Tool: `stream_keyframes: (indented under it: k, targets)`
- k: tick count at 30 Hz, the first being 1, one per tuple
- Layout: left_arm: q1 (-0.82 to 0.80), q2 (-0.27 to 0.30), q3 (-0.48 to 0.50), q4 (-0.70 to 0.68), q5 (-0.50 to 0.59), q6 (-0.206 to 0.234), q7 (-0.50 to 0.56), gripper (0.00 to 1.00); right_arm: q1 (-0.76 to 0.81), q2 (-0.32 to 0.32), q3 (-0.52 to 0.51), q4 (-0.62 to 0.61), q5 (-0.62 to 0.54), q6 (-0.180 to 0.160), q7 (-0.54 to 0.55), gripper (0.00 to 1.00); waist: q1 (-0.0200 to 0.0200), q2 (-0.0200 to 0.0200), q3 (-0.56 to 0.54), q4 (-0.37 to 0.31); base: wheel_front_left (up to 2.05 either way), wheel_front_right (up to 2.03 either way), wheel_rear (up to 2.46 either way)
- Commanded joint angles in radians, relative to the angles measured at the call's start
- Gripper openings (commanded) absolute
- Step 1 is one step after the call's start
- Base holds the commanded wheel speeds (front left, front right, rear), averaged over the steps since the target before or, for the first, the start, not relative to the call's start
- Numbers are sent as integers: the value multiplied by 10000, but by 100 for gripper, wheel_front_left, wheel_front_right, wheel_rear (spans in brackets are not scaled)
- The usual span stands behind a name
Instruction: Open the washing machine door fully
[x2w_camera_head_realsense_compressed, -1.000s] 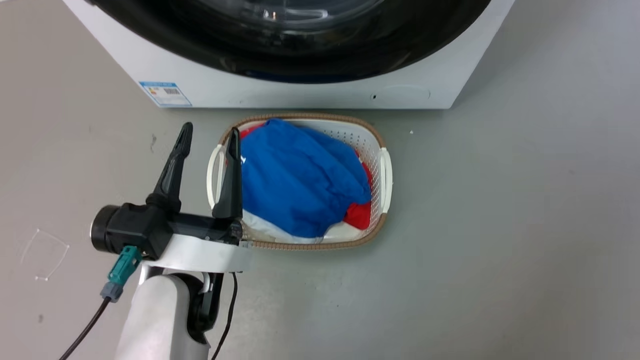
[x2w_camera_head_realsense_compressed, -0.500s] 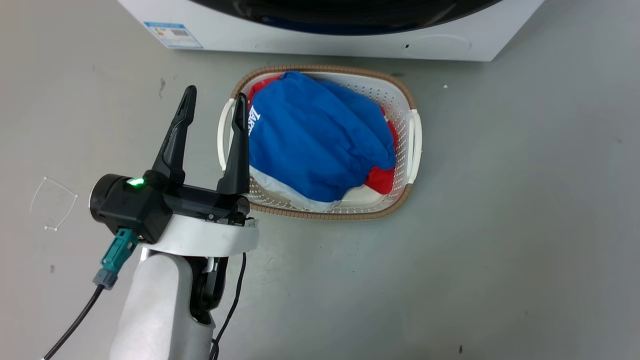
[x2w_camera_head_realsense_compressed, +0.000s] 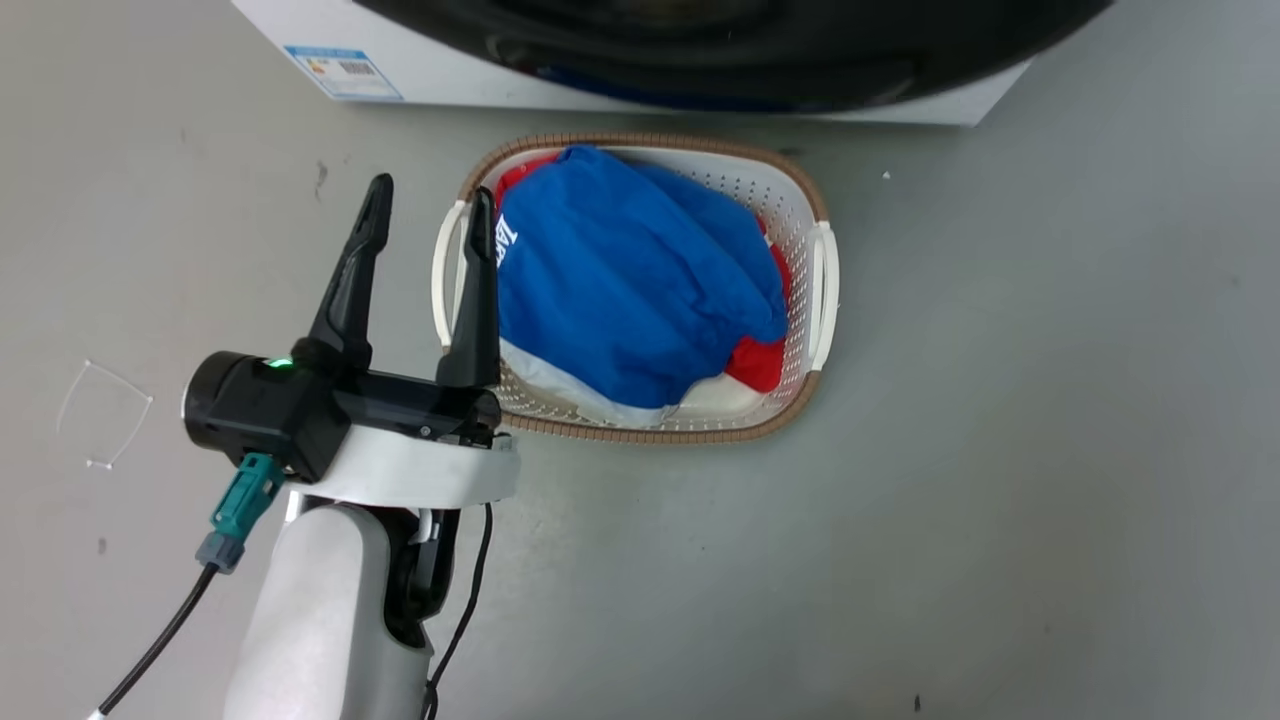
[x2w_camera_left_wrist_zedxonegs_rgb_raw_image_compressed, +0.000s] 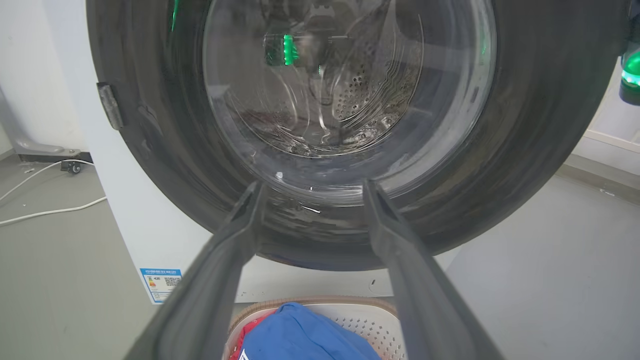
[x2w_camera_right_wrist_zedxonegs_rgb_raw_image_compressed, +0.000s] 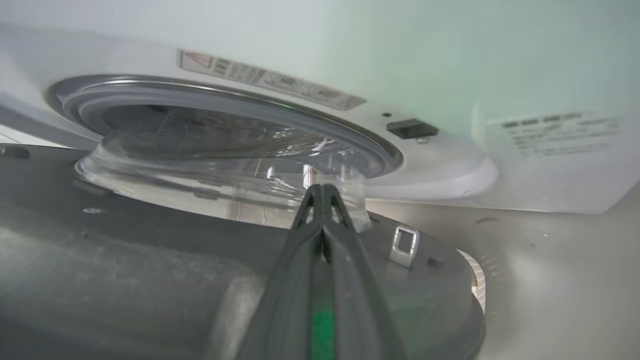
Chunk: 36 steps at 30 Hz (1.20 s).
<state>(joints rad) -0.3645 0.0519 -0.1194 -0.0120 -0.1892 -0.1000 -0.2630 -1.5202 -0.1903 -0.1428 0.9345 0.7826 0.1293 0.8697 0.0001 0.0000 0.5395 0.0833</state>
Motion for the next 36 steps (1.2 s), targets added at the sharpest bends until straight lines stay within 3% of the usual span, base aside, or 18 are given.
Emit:
stream_keyframes:
  k: [1, 10, 24, 29, 36]
  targets:
    - [138, -18, -7, 92, 37, -30, -26, 100, 549, 207, -65, -49, 120, 25, 276, 0, -1, 0, -333, -41, 0, 0, 0]
    - [915, -19, 73, 449, 77, -89, -26, 100, 2357, 694, -509, -599, 331, 25, 1418, 0, -1, 0, -1593, -180, 0, 0, 0]
    - [2025, -18, -184, 1069, -88, -79, -26, 100, 5385, 1410, -531, -1713, 1185, 25, 2345, 0, -1, 0, -3444, -224, 0, 0, 0]
    - [2383, -15, -339, 1307, -140, -106, -26, 100, 6256, 1441, 486, -1854, 2359, 25, 2487, 0, -1, 0, -3907, -162, 0, 0, 0]
    - [2614, -15, -504, 1547, -86, -156, -26, 100, 7285, 1442, 2617, -2225, 4320, 25, 1840, 0, -1, 0, -4245, -116, 0, 0, 0]
